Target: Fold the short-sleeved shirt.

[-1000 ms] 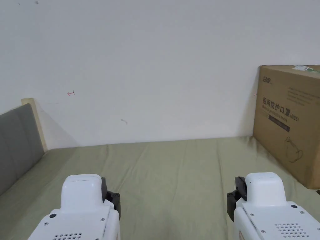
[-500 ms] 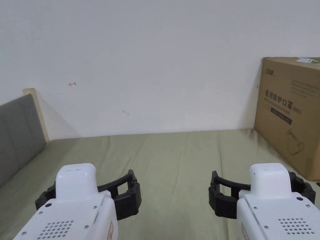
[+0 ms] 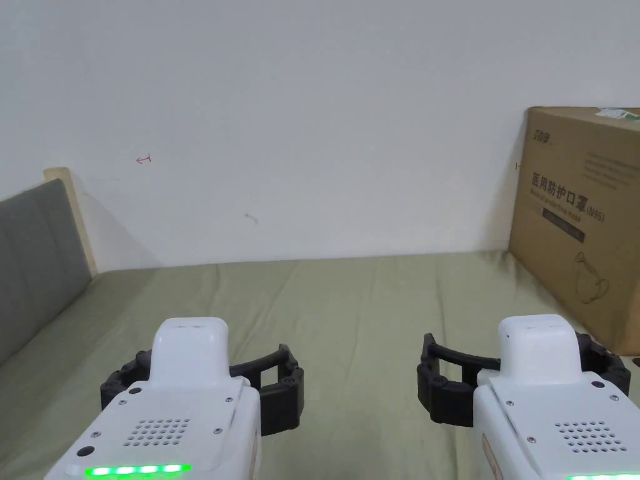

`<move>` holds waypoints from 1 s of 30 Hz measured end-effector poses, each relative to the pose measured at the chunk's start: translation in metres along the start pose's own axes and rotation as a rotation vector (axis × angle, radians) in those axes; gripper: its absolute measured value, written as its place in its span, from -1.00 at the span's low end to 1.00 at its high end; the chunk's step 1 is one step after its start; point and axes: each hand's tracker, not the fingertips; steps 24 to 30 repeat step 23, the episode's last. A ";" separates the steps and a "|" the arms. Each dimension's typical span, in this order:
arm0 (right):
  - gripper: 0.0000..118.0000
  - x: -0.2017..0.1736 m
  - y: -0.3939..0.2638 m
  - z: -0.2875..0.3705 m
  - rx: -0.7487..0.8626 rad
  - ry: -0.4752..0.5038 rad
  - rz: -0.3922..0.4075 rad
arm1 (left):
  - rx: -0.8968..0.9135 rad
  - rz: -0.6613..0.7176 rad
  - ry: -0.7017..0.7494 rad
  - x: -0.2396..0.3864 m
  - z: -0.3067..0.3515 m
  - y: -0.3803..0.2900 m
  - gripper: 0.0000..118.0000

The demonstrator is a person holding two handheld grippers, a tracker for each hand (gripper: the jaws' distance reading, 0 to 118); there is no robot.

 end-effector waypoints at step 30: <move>0.98 -0.003 -0.008 -0.005 -0.036 0.013 0.027 | -0.013 -0.054 0.047 0.003 -0.007 -0.001 0.87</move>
